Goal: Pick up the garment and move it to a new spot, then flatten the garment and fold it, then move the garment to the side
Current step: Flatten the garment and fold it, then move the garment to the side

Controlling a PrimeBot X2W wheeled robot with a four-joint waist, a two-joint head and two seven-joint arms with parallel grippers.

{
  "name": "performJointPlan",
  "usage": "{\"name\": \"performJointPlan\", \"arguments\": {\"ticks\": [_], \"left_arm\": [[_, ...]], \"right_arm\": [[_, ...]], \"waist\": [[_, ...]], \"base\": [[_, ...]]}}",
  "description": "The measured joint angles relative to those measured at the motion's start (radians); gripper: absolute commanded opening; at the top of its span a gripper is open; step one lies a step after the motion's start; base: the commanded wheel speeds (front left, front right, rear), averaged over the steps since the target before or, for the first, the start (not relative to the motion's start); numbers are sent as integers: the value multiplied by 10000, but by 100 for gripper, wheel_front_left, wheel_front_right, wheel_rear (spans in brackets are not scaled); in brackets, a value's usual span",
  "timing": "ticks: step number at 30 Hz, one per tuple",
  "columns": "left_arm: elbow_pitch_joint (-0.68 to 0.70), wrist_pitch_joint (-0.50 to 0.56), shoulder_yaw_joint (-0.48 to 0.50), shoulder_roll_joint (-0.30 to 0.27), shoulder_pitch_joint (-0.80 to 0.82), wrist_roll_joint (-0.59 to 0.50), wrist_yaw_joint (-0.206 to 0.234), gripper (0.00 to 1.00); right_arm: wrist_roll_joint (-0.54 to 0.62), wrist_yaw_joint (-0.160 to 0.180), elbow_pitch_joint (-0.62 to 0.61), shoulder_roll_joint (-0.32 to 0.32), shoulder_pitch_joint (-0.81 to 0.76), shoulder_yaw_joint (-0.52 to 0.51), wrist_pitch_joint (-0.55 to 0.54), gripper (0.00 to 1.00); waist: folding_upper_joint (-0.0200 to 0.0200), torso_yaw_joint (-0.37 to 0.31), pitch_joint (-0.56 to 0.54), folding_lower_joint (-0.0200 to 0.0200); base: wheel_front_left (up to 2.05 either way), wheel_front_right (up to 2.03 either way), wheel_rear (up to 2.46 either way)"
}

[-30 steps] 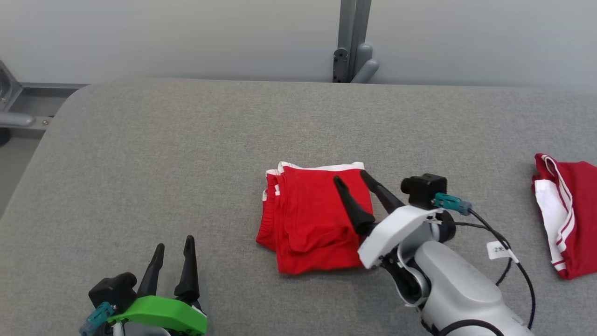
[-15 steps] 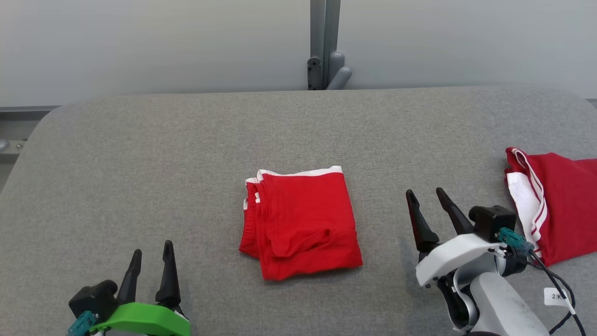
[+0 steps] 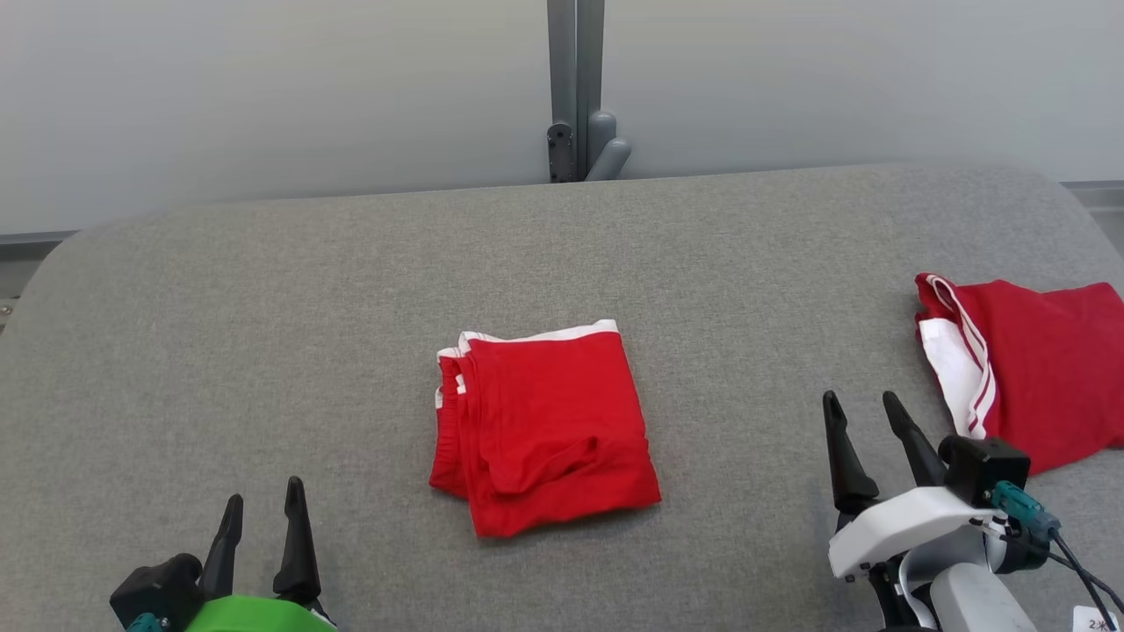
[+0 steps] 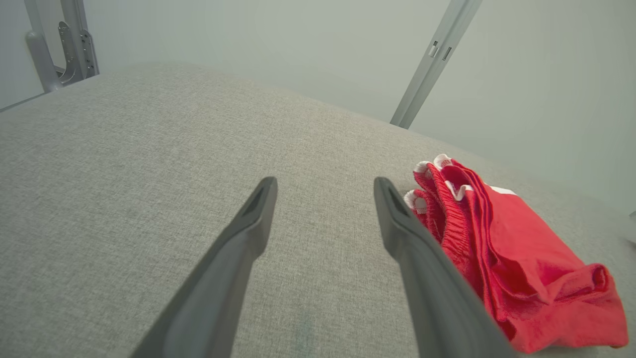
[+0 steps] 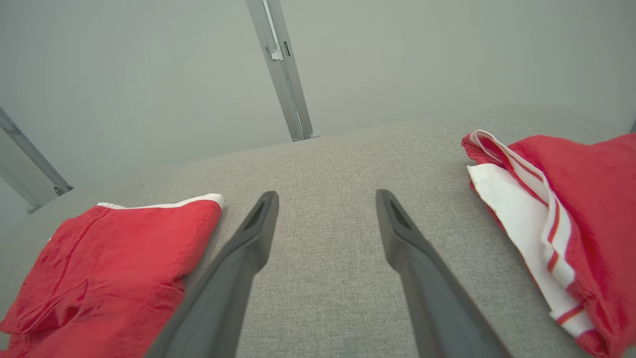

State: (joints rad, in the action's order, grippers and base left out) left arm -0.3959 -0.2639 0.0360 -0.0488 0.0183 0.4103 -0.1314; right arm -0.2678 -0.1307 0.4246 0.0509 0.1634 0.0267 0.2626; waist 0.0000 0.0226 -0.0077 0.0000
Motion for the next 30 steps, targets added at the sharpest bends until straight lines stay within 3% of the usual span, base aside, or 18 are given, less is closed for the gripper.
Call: {"name": "performJointPlan", "arguments": {"ticks": [15,20,25,30], "left_arm": [[12,0,35,2,-265,-263,0,100],[-159,0,-274,0,-217,-142,0,100],[-180,0,-734,-2,75,-52,-2,100],[-194,0,-1097,2,334,121,-2,100]], "right_arm": [[-94,0,-142,-4,-621,165,0,100],[-581,2,324,4,-333,844,0,100],[-1216,-2,886,-29,921,2079,2,100],[-1868,-2,1875,-38,1926,2627,0,100]], "waist": [[0,-294,-50,0],[0,-24,92,0],[0,447,362,0],[0,1067,711,0]], "base": [[0,0,0],[0,0,0],[0,0,0],[0,0,0]]}}
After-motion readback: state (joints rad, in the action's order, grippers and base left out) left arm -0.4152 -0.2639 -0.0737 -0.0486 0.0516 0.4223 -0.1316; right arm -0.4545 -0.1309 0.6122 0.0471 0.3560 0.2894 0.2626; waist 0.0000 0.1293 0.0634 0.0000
